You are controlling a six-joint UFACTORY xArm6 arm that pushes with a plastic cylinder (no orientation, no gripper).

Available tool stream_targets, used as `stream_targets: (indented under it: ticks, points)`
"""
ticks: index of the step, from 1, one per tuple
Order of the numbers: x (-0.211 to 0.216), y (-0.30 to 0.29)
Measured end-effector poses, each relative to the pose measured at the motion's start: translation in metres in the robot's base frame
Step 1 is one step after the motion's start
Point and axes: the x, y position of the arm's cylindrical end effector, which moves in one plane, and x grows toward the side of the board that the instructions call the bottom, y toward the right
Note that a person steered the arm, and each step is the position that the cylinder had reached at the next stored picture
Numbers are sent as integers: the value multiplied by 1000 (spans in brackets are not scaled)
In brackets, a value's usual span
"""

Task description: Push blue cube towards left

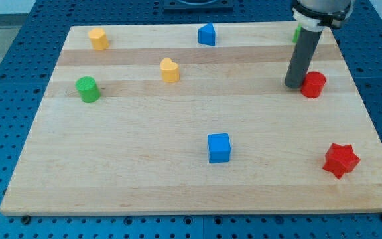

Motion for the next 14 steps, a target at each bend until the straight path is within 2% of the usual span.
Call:
stream_targets:
  ticks: [2, 3, 4, 6, 9, 10, 12, 14]
  points:
    - [0, 2]
    - [16, -34]
    - [50, -63]
    - [111, -70]
    - [162, -154]
    - [164, -184]
    - [148, -194]
    - [144, -236]
